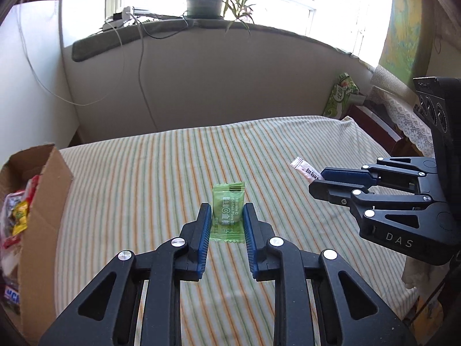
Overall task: Organize snacks
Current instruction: 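Carry the green candy into the box with the left tool while the right tool carries the pink candy there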
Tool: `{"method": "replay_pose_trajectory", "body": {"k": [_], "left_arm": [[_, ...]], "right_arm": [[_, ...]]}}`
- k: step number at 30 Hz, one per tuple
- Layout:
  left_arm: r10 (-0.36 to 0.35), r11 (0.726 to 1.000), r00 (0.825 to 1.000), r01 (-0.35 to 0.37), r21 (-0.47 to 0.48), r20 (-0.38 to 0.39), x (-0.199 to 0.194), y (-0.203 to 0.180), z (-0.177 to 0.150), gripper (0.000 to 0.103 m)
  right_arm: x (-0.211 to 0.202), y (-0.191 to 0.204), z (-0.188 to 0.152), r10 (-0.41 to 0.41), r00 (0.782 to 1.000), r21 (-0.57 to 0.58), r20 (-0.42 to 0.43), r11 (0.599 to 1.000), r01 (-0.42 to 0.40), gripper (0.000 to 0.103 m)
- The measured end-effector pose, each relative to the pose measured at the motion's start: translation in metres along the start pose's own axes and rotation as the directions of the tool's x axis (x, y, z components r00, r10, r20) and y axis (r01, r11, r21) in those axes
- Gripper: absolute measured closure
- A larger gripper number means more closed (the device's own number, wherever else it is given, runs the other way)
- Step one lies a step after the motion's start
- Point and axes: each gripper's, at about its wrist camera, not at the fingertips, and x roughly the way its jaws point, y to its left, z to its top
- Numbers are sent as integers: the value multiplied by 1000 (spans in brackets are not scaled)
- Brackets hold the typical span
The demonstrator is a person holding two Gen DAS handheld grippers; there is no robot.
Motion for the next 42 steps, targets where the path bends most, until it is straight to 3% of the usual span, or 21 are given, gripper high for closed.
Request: {"method": "replay_pose_trajectory", "body": {"k": [10, 20, 32, 42], "left_arm": [[62, 998, 990, -58, -39, 125, -75, 24, -28, 82], [149, 987, 972, -136, -82, 180, -120, 64, -42, 82], [277, 945, 943, -233, -228, 185, -147, 151, -51, 82], [320, 927, 935, -276, -255, 155, -137, 187, -48, 82]], "right_arm": [[-43, 73, 2, 55, 995, -99, 78, 994, -47, 81], [-54, 147, 19, 144, 983, -197, 117, 973, -119, 81], [-17, 198, 56, 181, 979, -243, 91, 958, -155, 80], [25, 231, 92, 219, 974, -251, 53, 947, -200, 80]]}}
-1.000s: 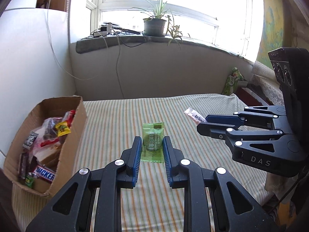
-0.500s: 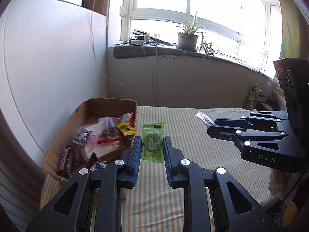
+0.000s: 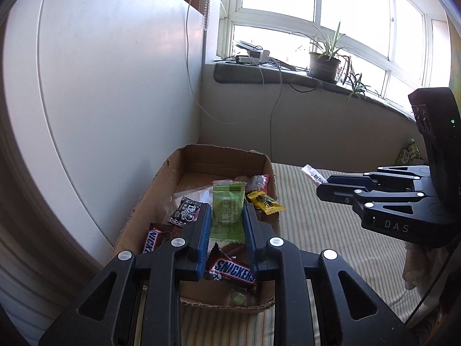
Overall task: Organize snacks
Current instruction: 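Carry the green candy into the box with the left tool while the right tool carries the pink candy there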
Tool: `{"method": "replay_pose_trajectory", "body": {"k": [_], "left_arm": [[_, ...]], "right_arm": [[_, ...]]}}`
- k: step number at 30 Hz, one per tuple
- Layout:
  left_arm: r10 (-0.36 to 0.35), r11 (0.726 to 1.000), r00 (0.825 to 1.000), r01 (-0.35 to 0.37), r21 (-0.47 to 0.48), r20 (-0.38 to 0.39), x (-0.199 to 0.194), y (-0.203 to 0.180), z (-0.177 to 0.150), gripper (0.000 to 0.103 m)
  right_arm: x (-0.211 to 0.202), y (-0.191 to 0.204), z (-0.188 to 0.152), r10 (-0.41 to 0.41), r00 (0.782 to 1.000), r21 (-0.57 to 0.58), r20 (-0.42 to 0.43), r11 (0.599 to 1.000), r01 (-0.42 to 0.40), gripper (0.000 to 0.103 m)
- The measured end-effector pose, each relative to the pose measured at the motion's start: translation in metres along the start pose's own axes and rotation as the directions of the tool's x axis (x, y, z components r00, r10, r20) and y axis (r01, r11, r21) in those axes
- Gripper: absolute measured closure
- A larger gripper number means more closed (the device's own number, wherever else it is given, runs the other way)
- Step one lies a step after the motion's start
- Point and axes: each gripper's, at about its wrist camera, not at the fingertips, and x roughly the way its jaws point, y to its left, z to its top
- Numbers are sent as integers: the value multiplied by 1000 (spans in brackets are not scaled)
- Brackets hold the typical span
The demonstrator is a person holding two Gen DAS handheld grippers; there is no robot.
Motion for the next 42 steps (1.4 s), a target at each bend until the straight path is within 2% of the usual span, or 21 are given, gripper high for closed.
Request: {"method": "replay_pose_trajectory", "body": {"k": [7, 17, 31, 33, 35, 38, 39, 42], "left_arm": [[7, 1000, 1000, -7, -8, -9, 12, 8, 1, 82], [16, 1000, 999, -17, -10, -31, 18, 17, -2, 81], [41, 999, 999, -42, -21, -28, 20, 23, 2, 81], [43, 999, 999, -43, -16, -28, 20, 23, 2, 80], [47, 999, 999, -48, -14, -26, 20, 22, 1, 71], [52, 999, 998, -52, -16, -23, 18, 22, 0, 68], [54, 998, 998, -54, -16, -22, 18, 22, -1, 66], [63, 998, 998, -63, -19, -16, 15, 22, -3, 49]], "right_arm": [[29, 14, 17, 32, 999, -22, -19, 999, -32, 80], [54, 31, 17, 68, 996, -38, -50, 997, -70, 80], [51, 39, 21, 60, 998, -68, -37, 996, -62, 79], [49, 39, 20, 52, 998, -64, -29, 996, -54, 61], [47, 38, 20, 46, 999, -60, -15, 997, -47, 50], [45, 35, 20, 41, 999, -49, -8, 998, -42, 46], [44, 33, 19, 39, 999, -43, -5, 998, -40, 40], [41, 29, 15, 26, 1000, -31, 4, 999, -25, 35]]}}
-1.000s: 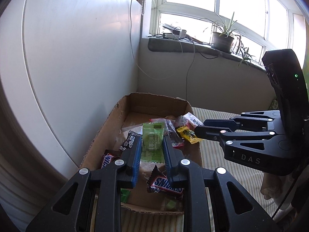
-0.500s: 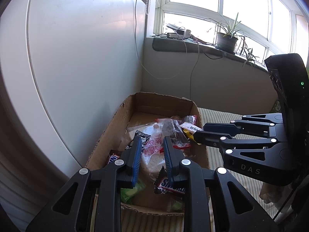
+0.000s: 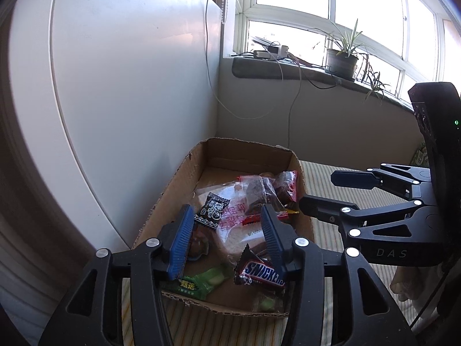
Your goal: Organize snacks
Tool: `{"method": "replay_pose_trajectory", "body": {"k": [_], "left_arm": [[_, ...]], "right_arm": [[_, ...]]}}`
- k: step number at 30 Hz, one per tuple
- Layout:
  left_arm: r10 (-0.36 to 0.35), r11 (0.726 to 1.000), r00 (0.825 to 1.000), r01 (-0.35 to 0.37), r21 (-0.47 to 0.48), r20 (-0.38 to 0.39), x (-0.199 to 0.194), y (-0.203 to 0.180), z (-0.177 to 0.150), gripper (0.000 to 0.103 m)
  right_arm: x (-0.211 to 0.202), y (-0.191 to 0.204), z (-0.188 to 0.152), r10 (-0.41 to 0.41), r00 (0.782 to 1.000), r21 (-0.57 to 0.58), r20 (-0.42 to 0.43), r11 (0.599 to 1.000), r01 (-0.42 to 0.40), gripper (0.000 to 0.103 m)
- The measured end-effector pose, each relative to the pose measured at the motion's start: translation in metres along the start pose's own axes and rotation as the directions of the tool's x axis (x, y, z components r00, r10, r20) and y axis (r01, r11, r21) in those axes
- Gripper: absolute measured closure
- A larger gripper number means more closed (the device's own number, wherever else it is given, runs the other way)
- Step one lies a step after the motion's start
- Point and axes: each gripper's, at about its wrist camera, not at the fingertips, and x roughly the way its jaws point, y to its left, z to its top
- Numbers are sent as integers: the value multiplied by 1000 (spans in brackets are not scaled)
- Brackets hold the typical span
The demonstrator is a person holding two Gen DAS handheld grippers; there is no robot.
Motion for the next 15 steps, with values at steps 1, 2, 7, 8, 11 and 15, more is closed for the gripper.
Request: {"method": "replay_pose_trajectory", "body": {"k": [1, 2, 7, 8, 11, 15], "left_arm": [[2, 1000, 1000, -2, -5, 3, -1, 0, -1, 48], [2, 1000, 1000, -2, -11, 3, -2, 1, -2, 45], [28, 999, 1000, -28, -27, 6, -6, 4, -4, 34], [33, 999, 999, -33, -26, 7, -7, 3, -4, 34], [49, 998, 999, -48, -27, 20, -12, 1, -4, 31], [67, 998, 997, -66, -24, 42, -24, -4, -5, 23]], "right_arm": [[-1, -1, -1, -3, 1000, 0, -2, 1000, 3, 35], [-3, -2, -3, -11, 1000, 1, -2, 1000, 11, 35], [-15, -2, -11, -44, 999, -4, 26, 999, 45, 18], [-18, -1, -13, -54, 998, -4, 38, 999, 54, 16], [-29, 2, -17, -73, 996, -12, 60, 997, 73, 15], [-46, 4, -22, -85, 993, -2, 85, 996, 86, 15]]}}
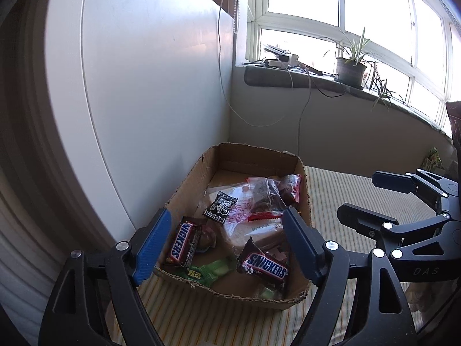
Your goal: Organize snacks
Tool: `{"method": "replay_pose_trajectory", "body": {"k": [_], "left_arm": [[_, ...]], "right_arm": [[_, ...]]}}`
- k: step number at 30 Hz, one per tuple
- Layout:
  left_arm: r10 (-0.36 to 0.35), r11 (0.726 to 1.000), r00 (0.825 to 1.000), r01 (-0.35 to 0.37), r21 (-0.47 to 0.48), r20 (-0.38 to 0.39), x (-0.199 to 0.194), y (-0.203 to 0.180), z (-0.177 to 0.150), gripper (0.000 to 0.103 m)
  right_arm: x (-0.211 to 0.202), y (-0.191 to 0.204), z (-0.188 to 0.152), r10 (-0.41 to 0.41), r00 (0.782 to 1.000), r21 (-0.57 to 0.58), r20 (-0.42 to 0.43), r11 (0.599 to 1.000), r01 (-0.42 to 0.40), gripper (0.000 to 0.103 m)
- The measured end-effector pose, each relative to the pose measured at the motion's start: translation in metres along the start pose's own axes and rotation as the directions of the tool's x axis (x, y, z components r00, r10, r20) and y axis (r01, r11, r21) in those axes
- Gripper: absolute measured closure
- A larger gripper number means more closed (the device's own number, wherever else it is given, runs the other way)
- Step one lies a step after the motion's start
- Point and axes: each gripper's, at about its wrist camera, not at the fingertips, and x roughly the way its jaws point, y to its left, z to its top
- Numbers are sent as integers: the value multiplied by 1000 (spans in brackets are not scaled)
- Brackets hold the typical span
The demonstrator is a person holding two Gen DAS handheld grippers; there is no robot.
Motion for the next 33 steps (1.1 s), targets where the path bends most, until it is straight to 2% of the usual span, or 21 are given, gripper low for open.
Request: {"method": "replay_pose_trajectory", "body": {"k": [14, 21, 33], "left_arm": [[47, 999, 997, -46, -24, 53, -41, -19, -19, 19], [47, 999, 997, -46, -24, 56, -50, -25, -24, 19], [49, 999, 997, -48, -19, 62, -54, -30, -26, 19]], "right_arm": [[-63, -9, -33, -74, 994, 92, 79, 994, 66, 14], [-77, -11, -49, -87, 993, 100, 78, 992, 79, 14], [-85, -14, -58, -100, 992, 107, 81, 990, 91, 14]]}}
